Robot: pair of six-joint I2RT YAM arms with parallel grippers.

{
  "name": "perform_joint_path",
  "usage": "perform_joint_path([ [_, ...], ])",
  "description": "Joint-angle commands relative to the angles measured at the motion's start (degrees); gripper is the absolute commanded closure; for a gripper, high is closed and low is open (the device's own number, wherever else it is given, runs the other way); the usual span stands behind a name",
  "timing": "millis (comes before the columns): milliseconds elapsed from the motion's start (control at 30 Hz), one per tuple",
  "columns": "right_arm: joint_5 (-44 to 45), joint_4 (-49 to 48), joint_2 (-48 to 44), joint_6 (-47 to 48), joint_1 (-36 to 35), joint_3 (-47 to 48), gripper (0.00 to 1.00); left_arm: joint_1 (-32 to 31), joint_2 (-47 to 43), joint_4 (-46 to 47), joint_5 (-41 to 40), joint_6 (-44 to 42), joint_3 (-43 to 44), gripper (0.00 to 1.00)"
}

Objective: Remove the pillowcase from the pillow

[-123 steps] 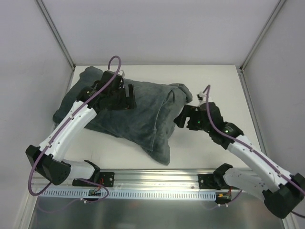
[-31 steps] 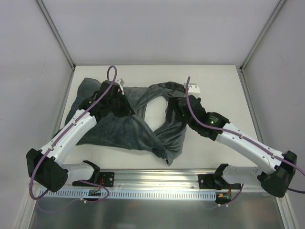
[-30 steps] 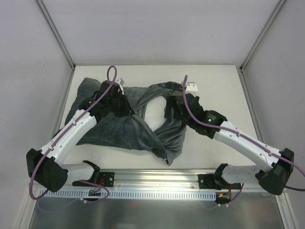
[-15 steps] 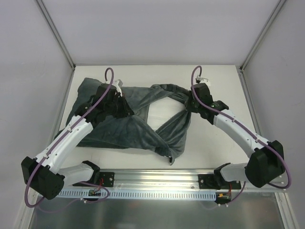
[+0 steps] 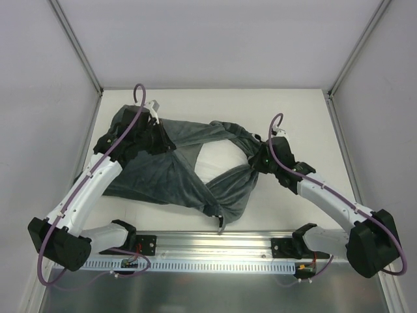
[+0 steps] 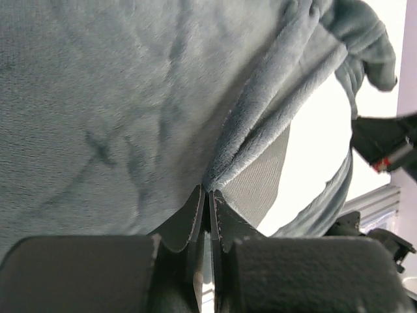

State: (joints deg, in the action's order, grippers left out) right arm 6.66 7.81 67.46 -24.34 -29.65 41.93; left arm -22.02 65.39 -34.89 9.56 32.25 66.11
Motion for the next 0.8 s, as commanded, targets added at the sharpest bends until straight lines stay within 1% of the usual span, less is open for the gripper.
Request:
perform_joint_path([
  [0,-3.8,1.8,-2.9,-3.6,-2.4,-2.9,0.99,1.6,2.5,-2.3,-4.5,-4.4,4.9,1.00],
  [67,-5.2,1.0,-5.4,-4.0,-3.7,-2.6,0.99,1.6,4.4,-3.9,-8.6,-5.5,6.5,1.00],
  [133,-4.3,1.4,-7.2,-4.1,-5.5,-1.5,0.99,1.7,8.3,-7.8,-13.2,-6.1,8.6,0.95],
  [167,-3.8,2.8,-8.6,-3.5,-5.7,-1.1,0.99,1.6,10.1,-9.0,-12.6,-6.1,10.9,0.87],
  [233,-1.7,4.1,-10.0,-2.9,-5.7,-0.4,0.99,1.4,9.8,-9.4,-9.9,-5.9,12.1,0.64],
  [267,-0.9,4.7,-11.2,-2.7,-5.7,-0.4,0.99,0.0,9.2,-9.3,-10.4,-5.8,13.3,0.55],
  [300,-0.9,5.2,-11.6,-2.8,-5.5,-0.4,0.99,-1.3,7.8,-9.3,-11.9,-6.2,13.9,0.35],
  [333,-1.6,5.2,-12.7,-2.9,-5.4,-0.3,0.99,-4.1,7.0,-10.1,-17.1,-6.8,15.5,0.29],
  [400,-3.7,5.3,-13.3,-3.4,-5.4,0.3,0.99,-5.9,6.2,-12.5,-22.7,-7.4,17.9,0.20],
  [433,-4.2,5.4,-13.5,-3.5,-5.6,0.7,0.99,-6.5,6.2,-14.0,-25.9,-7.4,20.6,0.20],
  [467,-4.4,5.5,-13.7,-3.5,-5.7,1.0,0.99,-6.5,6.2,-15.4,-27.1,-7.3,21.9,0.20],
  [533,-3.4,5.8,-14.1,-3.3,-6.1,1.2,0.99,-9.7,5.7,-17.4,-29.7,-7.4,23.9,0.20],
  [567,-3.1,6.0,-14.2,-3.3,-6.2,1.1,0.99,-13.6,5.5,-17.6,-31.5,-7.4,25.6,0.21],
  [600,-2.5,6.1,-14.3,-3.3,-6.1,1.1,0.99,-15.8,5.7,-17.7,-31.7,-7.2,26.4,0.25],
  [633,-2.5,6.1,-14.2,-3.4,-6.2,1.0,0.99,-17.9,6.2,-17.7,-31.5,-7.2,27.2,0.31],
  [667,-2.4,6.2,-14.0,-3.5,-6.2,1.0,0.99,-20.1,8.0,-17.7,-31.3,-6.9,29.0,0.33],
  [700,-2.6,6.0,-13.6,-3.6,-6.2,1.1,0.99,-24.5,9.2,-17.8,-31.3,-6.8,29.7,0.35],
  [733,-2.7,5.9,-13.4,-3.6,-6.2,1.0,0.99,-26.7,10.6,-17.8,-31.4,-6.5,30.5,0.36],
  [767,-2.7,6.0,-13.2,-3.7,-6.4,1.0,0.99,-28.9,13.9,-17.8,-31.7,-6.1,32.1,0.36],
])
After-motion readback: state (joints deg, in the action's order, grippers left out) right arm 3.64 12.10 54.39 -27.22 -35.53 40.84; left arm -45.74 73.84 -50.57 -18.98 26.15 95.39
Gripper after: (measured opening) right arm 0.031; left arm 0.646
